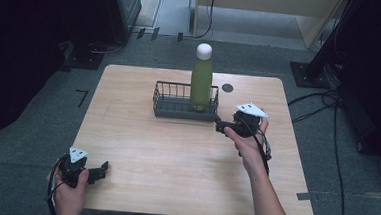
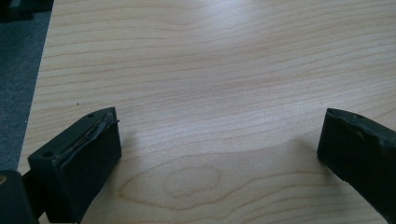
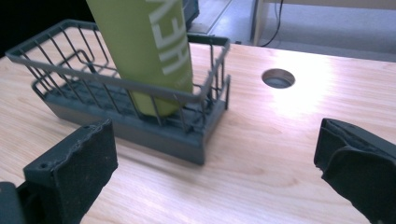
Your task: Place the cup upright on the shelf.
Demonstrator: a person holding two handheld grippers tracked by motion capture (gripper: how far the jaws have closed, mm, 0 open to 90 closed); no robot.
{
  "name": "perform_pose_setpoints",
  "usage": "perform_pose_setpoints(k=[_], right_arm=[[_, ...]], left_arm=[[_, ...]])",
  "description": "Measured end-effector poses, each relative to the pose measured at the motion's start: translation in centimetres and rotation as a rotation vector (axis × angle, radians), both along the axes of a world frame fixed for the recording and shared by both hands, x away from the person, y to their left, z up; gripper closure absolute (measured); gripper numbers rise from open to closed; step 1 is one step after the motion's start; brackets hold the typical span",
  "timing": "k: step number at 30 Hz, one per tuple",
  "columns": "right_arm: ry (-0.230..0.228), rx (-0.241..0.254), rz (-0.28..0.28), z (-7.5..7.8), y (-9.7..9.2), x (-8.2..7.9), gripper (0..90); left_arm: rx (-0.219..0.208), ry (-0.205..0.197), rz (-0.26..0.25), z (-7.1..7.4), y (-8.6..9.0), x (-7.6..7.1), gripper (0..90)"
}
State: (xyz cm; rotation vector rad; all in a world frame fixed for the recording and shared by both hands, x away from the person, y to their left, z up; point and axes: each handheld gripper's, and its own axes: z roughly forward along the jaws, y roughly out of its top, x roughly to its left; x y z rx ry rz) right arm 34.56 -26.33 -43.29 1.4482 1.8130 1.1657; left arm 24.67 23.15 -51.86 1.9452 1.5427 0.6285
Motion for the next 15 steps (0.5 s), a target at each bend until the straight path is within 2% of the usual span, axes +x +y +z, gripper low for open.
perform_pose_setpoints(k=[15], right_arm=[[0.011,-0.013,-0.030,-1.4,-2.6,-3.0,0.0]], left_arm=[[0.000,0.000,0.000,0.0,0.0,0.0,0.1]])
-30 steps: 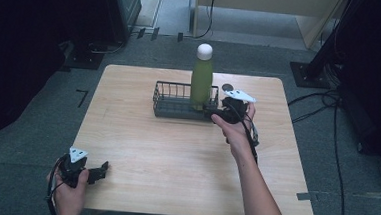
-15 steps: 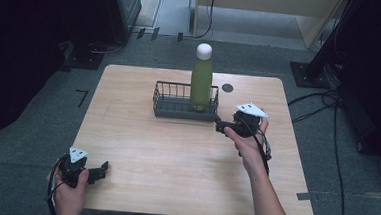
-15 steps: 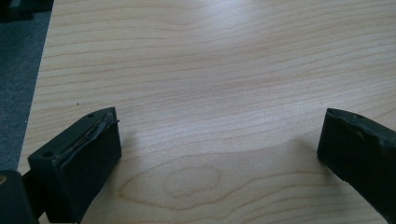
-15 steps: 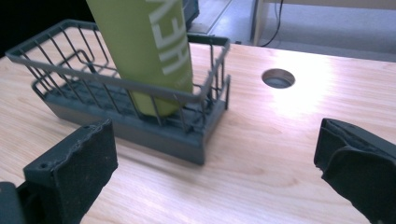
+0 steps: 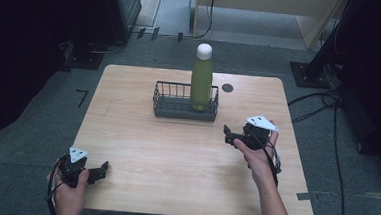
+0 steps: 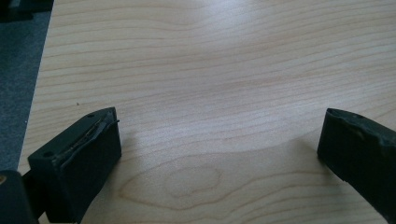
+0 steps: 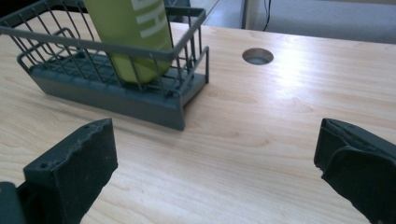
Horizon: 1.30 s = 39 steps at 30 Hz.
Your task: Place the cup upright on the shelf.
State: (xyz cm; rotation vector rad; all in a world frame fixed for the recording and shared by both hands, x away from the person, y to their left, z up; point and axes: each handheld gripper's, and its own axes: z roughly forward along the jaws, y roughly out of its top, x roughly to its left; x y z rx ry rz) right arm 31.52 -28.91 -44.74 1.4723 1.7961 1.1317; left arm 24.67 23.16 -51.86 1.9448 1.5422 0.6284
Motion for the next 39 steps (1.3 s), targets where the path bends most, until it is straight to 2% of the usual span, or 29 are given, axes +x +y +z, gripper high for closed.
perform_pose_setpoints(k=[7,22,39], right_arm=[[0.011,0.003,-0.020,-0.8,-1.1,-0.8,0.0],[0.053,0.006,-0.088,-3.2,-4.9,-3.0,0.0],[0.130,0.008,-0.166,-6.5,-9.1,-6.2,0.0]], left_arm=[[0.002,0.001,-0.001,0.0,0.0,0.0,0.1],[0.003,0.001,-0.002,0.0,0.0,0.0,0.1],[0.003,0.001,-0.002,0.0,0.0,0.0,0.1]])
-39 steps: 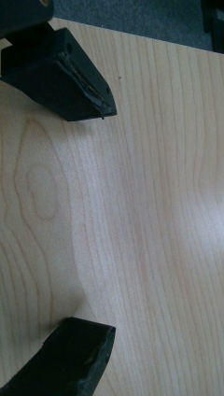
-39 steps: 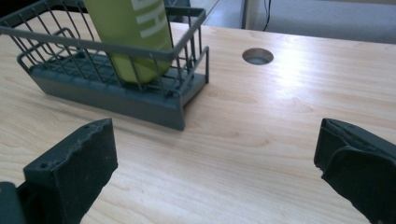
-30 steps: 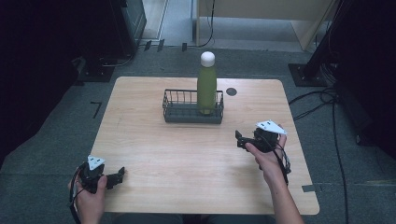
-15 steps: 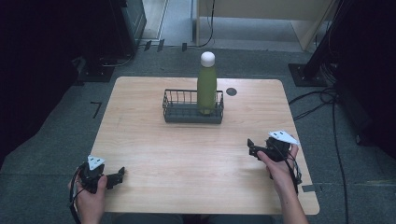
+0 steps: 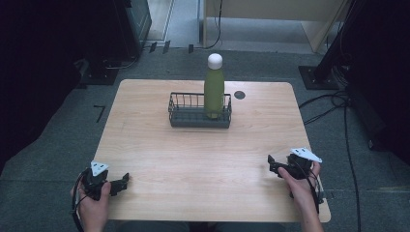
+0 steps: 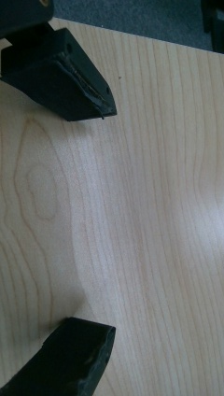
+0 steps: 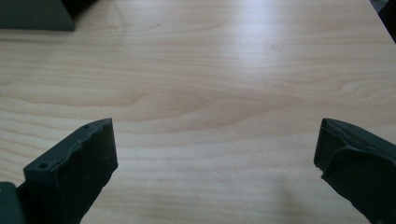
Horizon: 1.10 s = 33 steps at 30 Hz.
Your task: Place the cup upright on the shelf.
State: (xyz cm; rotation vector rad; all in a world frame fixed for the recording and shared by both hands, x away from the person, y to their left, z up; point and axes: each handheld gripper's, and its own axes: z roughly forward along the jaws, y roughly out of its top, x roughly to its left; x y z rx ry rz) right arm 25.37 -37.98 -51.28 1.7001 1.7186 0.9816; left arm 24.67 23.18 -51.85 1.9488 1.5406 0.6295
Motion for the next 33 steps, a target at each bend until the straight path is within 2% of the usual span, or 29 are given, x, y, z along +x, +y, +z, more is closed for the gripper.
perform_pose_setpoints(k=[12,18,25,28,33], right_arm=[[0.047,-0.018,-0.038,-1.1,-2.4,-1.8,0.0],[0.075,-0.036,-0.046,-1.3,-3.1,-2.5,0.0],[0.114,-0.091,-0.060,-1.4,-3.6,-3.0,0.0],[0.121,-0.083,-0.070,-1.4,-3.8,-3.0,0.0],[0.126,-0.100,-0.065,-1.5,-4.0,-3.4,0.0]], left_arm=[[-0.001,0.000,0.001,0.0,0.0,0.0,0.1],[-0.001,0.000,0.001,0.0,0.0,0.0,0.1],[-0.001,0.000,0.001,0.0,0.0,0.0,0.1],[-0.001,0.000,0.001,0.0,0.0,0.0,0.1],[-0.001,0.000,0.001,0.0,0.0,0.0,0.1]])
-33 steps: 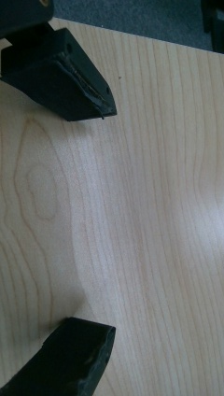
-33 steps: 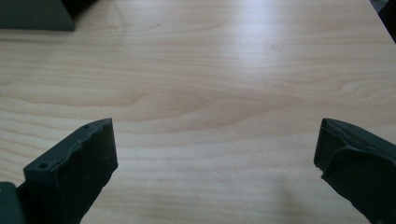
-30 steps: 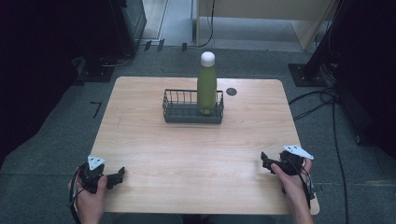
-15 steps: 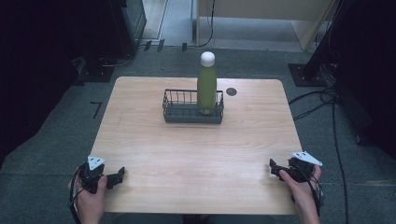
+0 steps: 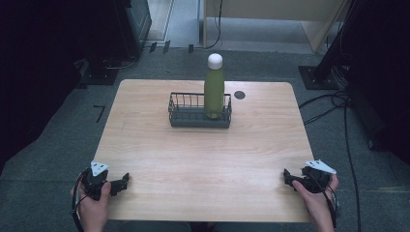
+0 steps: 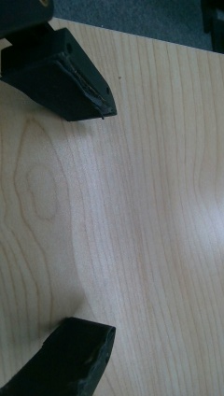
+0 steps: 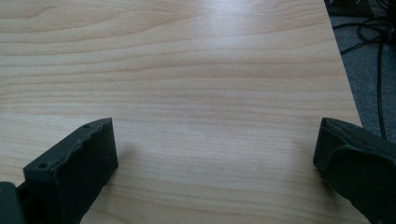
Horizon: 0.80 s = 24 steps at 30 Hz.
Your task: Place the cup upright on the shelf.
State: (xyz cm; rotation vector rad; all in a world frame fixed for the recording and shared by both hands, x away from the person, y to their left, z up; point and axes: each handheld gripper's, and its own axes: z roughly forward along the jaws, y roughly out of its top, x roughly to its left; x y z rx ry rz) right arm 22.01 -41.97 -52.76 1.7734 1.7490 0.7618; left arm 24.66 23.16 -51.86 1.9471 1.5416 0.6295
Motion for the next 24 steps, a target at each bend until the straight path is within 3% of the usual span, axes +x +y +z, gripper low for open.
perform_pose_setpoints(k=[5,6,8,24], right_arm=[[0.002,0.000,0.002,0.00,-0.21,-0.34,0.0],[0.001,0.000,-0.026,0.00,-0.34,-0.41,0.0],[0.000,0.000,-0.031,0.00,-0.34,-0.48,0.0],[0.000,0.001,-0.032,0.01,-0.35,-0.49,0.0]], left_arm=[[0.000,0.000,0.000,0.00,0.00,0.00,0.1],[0.000,0.000,0.000,0.00,0.00,0.00,0.1],[0.000,0.000,0.000,0.00,0.00,0.00,0.1],[0.000,0.001,-0.001,0.01,0.01,0.02,0.1]])
